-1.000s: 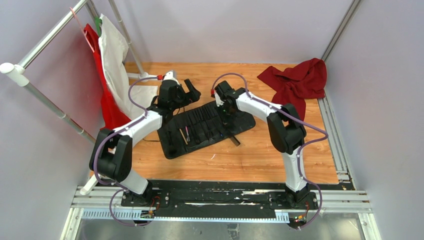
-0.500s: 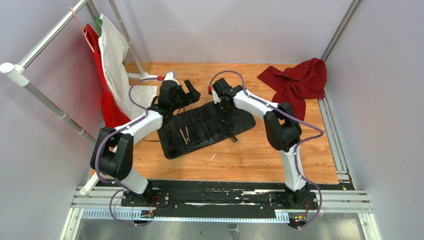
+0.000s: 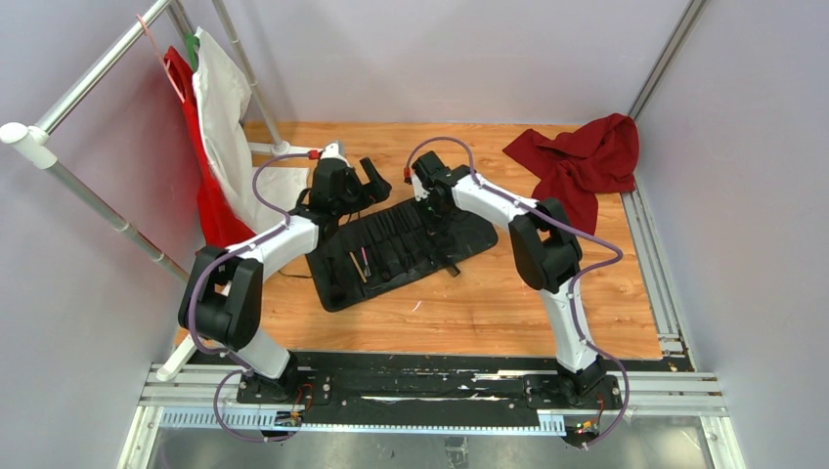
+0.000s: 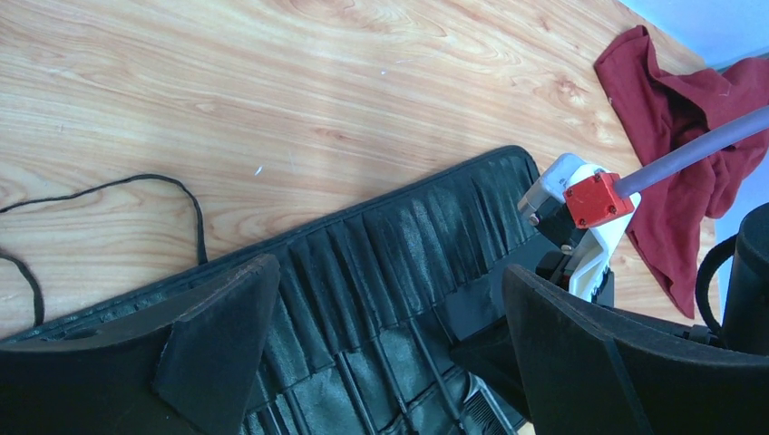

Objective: Organize the makeup
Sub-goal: Place the makeup tool in the cosmetics bag.

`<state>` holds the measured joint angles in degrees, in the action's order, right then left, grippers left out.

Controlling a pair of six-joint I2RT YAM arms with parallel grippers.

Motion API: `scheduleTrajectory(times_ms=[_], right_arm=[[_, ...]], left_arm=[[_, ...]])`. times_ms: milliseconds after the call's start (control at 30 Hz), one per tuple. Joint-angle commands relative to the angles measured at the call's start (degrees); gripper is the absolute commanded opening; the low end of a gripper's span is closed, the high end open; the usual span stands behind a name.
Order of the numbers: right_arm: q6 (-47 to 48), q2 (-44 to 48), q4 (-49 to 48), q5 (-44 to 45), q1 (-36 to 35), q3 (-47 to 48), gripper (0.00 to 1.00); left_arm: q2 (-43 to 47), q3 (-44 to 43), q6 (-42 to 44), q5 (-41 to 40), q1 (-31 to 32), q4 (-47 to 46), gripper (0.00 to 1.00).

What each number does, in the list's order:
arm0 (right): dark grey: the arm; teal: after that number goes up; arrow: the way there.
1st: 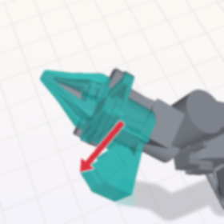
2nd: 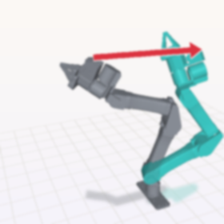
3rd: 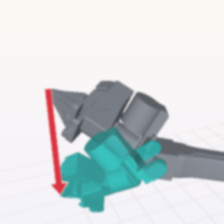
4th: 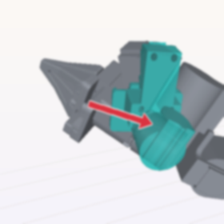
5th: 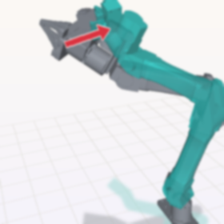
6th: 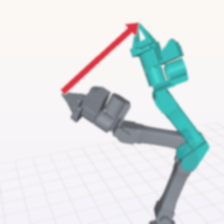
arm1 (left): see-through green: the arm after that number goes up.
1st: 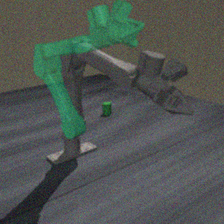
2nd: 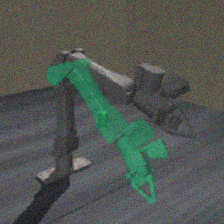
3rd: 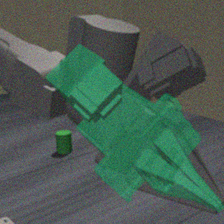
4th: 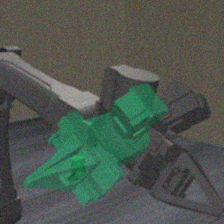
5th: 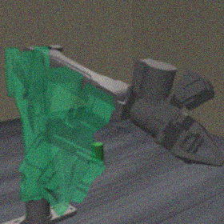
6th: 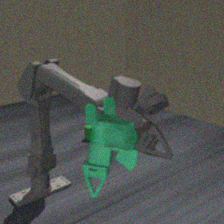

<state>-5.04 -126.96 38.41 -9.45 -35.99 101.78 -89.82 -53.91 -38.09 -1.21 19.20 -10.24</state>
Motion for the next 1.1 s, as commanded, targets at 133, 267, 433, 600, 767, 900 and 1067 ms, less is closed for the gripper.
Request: scheduleTrajectory(times_ms=[133,267,433,600,767,900,1067], right_arm=[[0.47,-1.91,0.21,-1.09,1.25,3.26,0.01],[0.5,-2.53,-0.02,-1.4,1.19,4.48,0.01],[0.47,-3.48,-0.25,-1.89,1.19,6.02,0.01],[0.47,-4.38,-0.54,-2.34,1.22,7.34,0.01],[0.69,-5.34,-1.02,-2.74,1.18,8.5,0.01],[0.81,-6.05,-1.81,-2.95,1.28,9.22,0.01],[0.7,-6.69,-3.68,-3.16,1.54,9.07,0.01]], left_arm=[[-1.64,0.3,0.56,0.48,-0.39,-2.06,0.98],[-2.51,0.47,0.47,0.44,-0.39,-2.61,0.98],[-3.89,0.3,0.34,0.56,-0.39,-3.17,0.98],[-5.58,0.3,0.19,0.63,-0.39,-4.01,0.98],[-7.54,0.31,-0.14,0.51,-0.39,-5.11,0.98],[-8.71,0.21,-0.3,0.66,-0.39,-5.49,0.98],[-8.35,0.3,-0.21,0.5,-0.39,-5.48,0.98]])
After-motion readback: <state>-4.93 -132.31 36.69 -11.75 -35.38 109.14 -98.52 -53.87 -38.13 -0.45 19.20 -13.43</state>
